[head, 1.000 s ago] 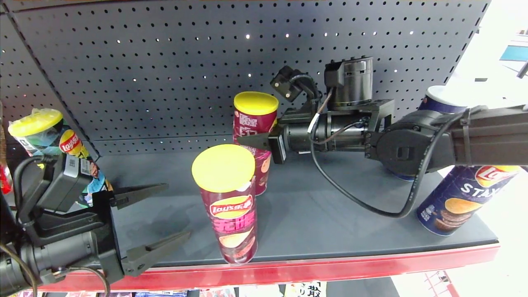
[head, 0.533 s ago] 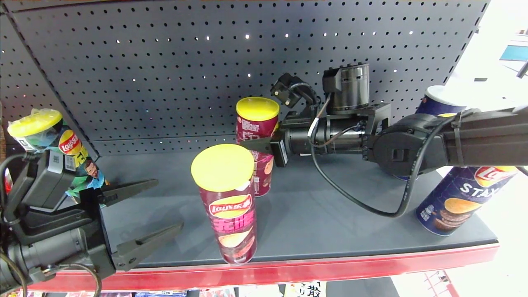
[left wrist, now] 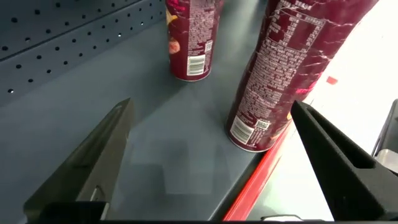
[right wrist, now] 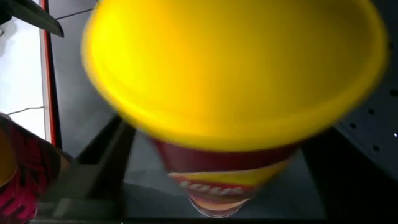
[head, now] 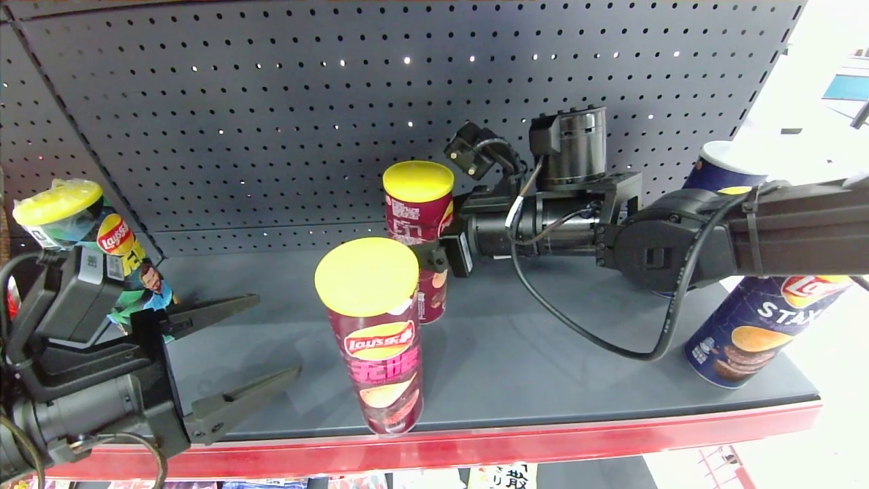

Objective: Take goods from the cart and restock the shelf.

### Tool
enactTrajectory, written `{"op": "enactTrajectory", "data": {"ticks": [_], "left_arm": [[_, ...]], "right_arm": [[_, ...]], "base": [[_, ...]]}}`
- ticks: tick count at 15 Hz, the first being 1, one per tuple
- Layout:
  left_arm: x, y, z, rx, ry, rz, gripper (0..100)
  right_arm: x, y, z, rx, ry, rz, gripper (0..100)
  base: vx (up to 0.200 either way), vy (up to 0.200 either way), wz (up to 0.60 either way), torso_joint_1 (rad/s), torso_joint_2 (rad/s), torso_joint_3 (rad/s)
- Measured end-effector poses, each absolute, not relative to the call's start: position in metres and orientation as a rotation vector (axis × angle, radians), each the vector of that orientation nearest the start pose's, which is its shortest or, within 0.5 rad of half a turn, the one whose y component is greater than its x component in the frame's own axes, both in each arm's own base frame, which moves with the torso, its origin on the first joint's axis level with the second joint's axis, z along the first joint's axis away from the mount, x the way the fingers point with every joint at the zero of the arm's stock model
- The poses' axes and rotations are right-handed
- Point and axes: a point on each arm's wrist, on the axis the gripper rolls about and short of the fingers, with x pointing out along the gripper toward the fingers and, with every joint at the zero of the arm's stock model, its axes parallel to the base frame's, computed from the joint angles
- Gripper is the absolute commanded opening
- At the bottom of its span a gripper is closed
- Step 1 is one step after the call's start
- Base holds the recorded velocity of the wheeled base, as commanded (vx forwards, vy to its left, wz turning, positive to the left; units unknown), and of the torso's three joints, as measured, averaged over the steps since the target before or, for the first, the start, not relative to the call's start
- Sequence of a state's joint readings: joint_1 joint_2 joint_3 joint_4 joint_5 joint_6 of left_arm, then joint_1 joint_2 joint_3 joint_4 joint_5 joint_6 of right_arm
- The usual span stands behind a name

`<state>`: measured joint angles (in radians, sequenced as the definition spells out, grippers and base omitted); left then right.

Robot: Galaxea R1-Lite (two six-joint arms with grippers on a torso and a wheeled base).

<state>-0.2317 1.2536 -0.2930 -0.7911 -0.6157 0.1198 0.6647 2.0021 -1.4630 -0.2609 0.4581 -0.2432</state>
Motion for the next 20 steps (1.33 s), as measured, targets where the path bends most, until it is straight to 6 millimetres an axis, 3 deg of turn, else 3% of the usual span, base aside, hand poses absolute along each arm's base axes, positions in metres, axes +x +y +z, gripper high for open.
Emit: {"op": "enactTrajectory", "data": {"ticks": [7, 13, 20], "left_arm": [[0.163, -0.05, 0.17, 0.094, 0.135, -0.767, 100], [0.173, -0.053, 0.168, 0.139, 0.176, -0.75, 100], [0.187, -0.066, 0.159, 0.147, 0.23, -0.799, 100]], "right_arm": [[0.293, 0.242, 0.23, -0.242, 0.182, 1.061, 100], [0.239, 0.196, 0.245, -0.244, 0.188, 0.974, 100], [0.162, 0.142, 0.237, -0.256, 0.188, 0.983, 100]], "base": [[0.0, 0.0, 0.0, 0.0, 0.0, 0.0], [0.0, 0.0, 0.0, 0.0, 0.0, 0.0], [0.0, 0.0, 0.0, 0.0, 0.0, 0.0]]}}
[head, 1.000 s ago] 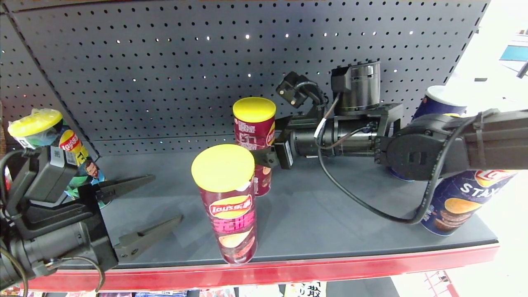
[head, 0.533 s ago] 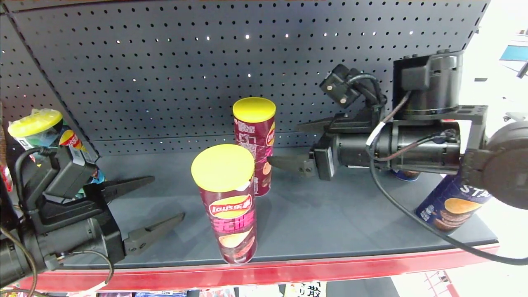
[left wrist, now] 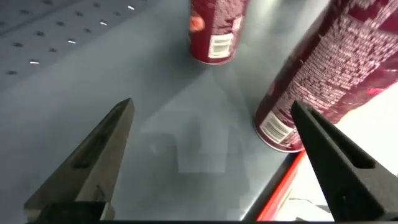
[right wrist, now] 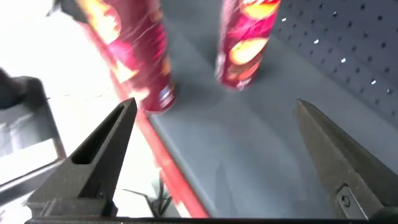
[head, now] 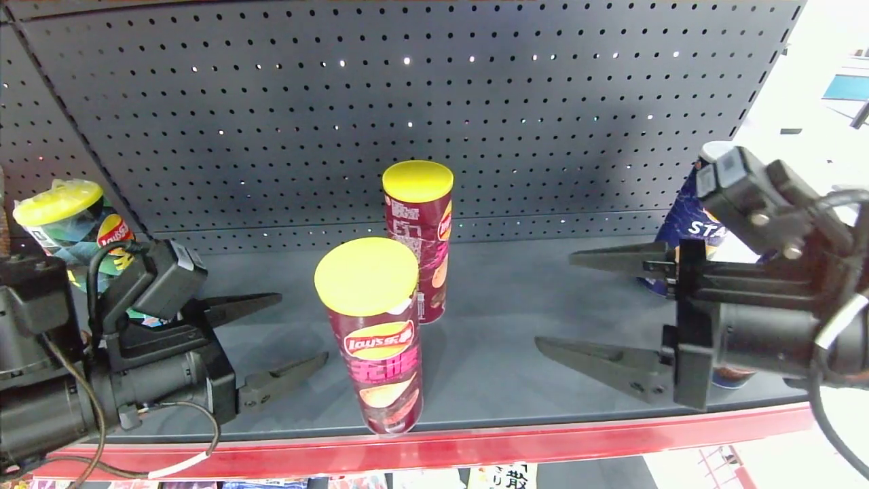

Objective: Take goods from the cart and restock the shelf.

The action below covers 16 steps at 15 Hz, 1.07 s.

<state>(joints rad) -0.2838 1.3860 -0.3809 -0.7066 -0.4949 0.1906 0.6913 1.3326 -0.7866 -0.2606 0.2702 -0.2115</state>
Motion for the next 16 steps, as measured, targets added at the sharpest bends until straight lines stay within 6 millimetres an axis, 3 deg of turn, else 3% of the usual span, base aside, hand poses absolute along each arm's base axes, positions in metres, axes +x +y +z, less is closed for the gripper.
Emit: {"op": "enactTrajectory", "data": {"ticks": [4, 8, 16], "left_arm": [[0.198, -0.073, 0.144, 0.227, 0.265, -0.84, 100], [0.201, -0.075, 0.137, 0.225, 0.296, -0.852, 100], [0.197, -0.077, 0.133, 0.236, 0.306, -0.872, 100]], "right_arm": [[0.131, 0.106, 0.239, -0.214, 0.145, 0.877, 100], [0.123, 0.085, 0.247, -0.163, 0.106, 0.791, 100], [0.121, 0.079, 0.253, -0.152, 0.075, 0.764, 100]], "base": [[0.0, 0.0, 0.0, 0.0, 0.0, 0.0], [0.0, 0.0, 0.0, 0.0, 0.0, 0.0], [0.0, 0.0, 0.0, 0.0, 0.0, 0.0]]}}
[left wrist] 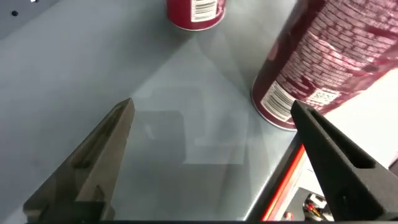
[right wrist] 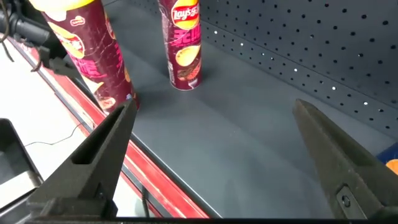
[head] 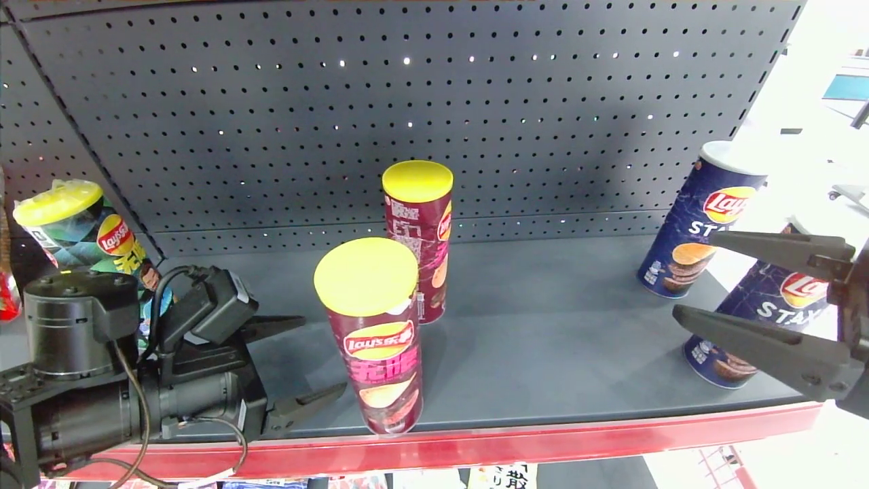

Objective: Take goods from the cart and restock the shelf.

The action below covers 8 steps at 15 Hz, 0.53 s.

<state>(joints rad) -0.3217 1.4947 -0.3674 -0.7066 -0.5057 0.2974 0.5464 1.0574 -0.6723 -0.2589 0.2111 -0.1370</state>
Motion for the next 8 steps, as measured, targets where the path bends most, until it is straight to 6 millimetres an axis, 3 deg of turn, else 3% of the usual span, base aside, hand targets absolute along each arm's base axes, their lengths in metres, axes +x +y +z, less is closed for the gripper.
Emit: {"op": "enactTrajectory", "data": {"ticks": [8], "left_arm": [[0.1955, -0.0839, 0.1267, 0.254, 0.323, -0.912, 100]], "right_arm": [[0.1214, 0.0784, 0.2542, -0.137, 0.075, 0.757, 100]], "base": [[0.0, 0.0, 0.0, 0.0, 0.0, 0.0]]}}
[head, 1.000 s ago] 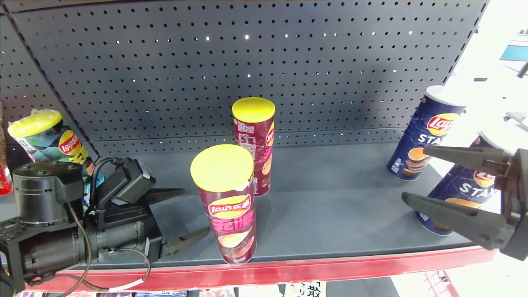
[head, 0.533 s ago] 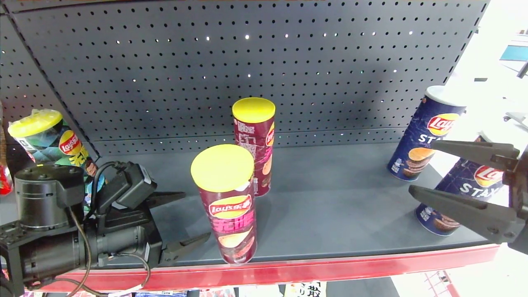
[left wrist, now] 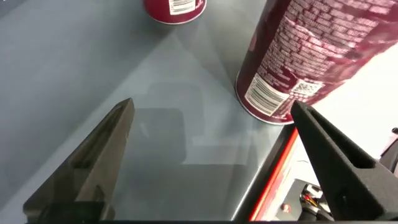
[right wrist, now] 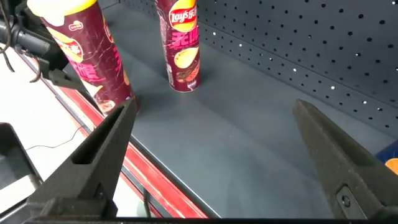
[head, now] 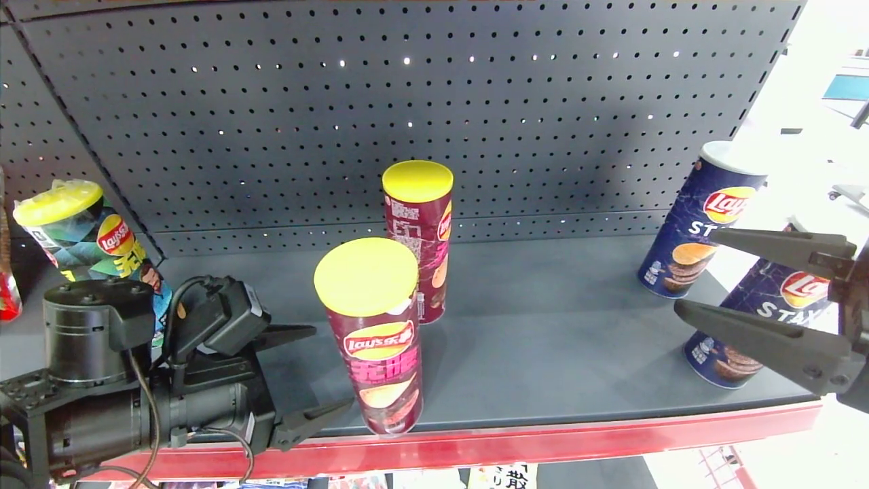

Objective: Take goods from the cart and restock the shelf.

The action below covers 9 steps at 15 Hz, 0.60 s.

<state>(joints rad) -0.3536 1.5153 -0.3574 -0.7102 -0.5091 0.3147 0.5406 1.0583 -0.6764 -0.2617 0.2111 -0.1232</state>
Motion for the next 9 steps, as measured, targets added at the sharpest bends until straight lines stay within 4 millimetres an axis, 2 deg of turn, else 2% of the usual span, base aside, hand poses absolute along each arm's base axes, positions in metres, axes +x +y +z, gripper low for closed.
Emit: {"op": "enactTrajectory", "data": {"ticks": [9], "left_arm": [[0.1973, -0.0837, 0.1218, 0.254, 0.346, -0.906, 100]], "right_arm": [[0.1227, 0.0792, 0.2591, -0.133, 0.062, 0.756, 100]], "base": [[0.0, 0.0, 0.0, 0.0, 0.0, 0.0]]}}
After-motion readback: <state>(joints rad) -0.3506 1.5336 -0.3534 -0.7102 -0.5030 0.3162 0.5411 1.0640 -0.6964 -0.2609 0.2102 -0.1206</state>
